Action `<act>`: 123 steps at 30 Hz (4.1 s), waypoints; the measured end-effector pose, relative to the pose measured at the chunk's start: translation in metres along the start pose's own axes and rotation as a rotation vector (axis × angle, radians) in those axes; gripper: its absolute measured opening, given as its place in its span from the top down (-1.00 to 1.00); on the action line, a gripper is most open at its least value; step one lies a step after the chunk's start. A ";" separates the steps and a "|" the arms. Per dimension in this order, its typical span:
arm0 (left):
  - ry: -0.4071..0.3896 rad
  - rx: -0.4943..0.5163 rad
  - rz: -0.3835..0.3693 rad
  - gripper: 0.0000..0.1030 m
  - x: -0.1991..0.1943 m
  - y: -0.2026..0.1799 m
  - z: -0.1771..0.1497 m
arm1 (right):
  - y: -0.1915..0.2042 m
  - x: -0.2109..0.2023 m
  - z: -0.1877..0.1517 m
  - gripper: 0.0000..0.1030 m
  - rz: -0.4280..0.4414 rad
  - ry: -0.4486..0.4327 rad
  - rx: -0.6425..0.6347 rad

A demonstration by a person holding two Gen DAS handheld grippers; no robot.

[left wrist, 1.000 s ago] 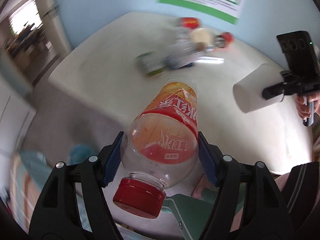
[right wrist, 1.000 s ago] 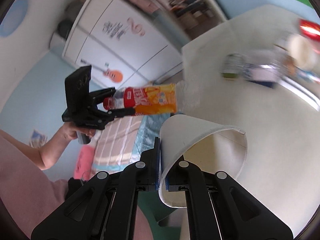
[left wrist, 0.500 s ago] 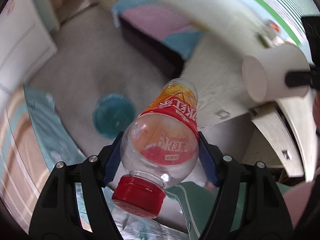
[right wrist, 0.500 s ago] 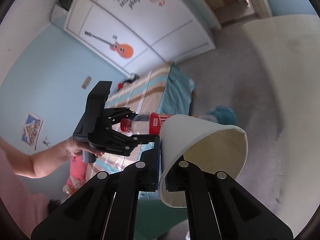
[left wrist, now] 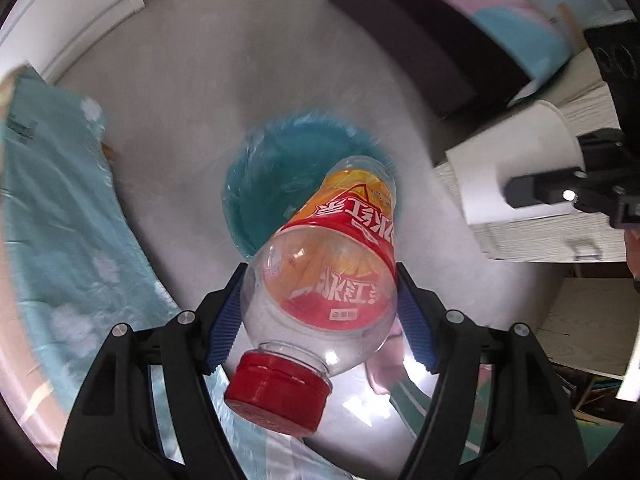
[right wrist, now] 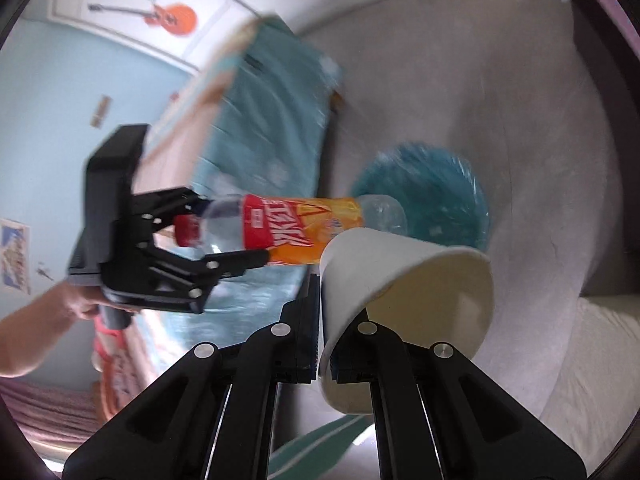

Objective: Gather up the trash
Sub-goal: 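Carry the bottle and cup over the teal bin and open both tools, then bring both open tools back over the table, then grasp the green tin with the left tool while the right tool grasps the clear water bottle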

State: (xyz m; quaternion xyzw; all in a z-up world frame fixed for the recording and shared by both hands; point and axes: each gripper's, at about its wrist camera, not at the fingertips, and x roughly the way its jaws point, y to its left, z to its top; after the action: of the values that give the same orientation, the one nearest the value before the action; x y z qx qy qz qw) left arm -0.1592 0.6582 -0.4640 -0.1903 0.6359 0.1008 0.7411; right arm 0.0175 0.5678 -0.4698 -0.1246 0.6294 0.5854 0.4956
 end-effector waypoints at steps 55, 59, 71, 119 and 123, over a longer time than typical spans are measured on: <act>-0.090 0.575 -0.140 -0.51 -0.301 -0.260 0.011 | 0.127 -0.496 -0.262 0.05 -0.315 -0.600 0.265; -0.139 0.709 -0.170 -0.54 -0.318 -0.341 0.024 | 0.107 -0.546 -0.325 -0.04 -0.387 -0.670 0.324; -0.150 0.857 -0.214 -0.70 -0.321 -0.526 0.048 | 0.028 -0.646 -0.445 -0.36 -0.437 -0.729 0.325; -0.034 0.714 -0.040 -0.18 -0.203 -0.639 0.120 | -0.071 -0.628 -0.358 -0.39 -0.375 -0.198 -0.368; -0.063 0.723 -0.028 -0.16 -0.216 -0.639 0.119 | -0.070 -0.632 -0.362 -0.39 -0.347 -0.216 -0.335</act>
State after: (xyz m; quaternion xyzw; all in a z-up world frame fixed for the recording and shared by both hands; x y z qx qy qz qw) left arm 0.1614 0.1470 -0.1402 0.0787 0.6046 -0.1348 0.7811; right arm 0.1976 -0.0313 -0.0899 -0.2477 0.4365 0.5974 0.6255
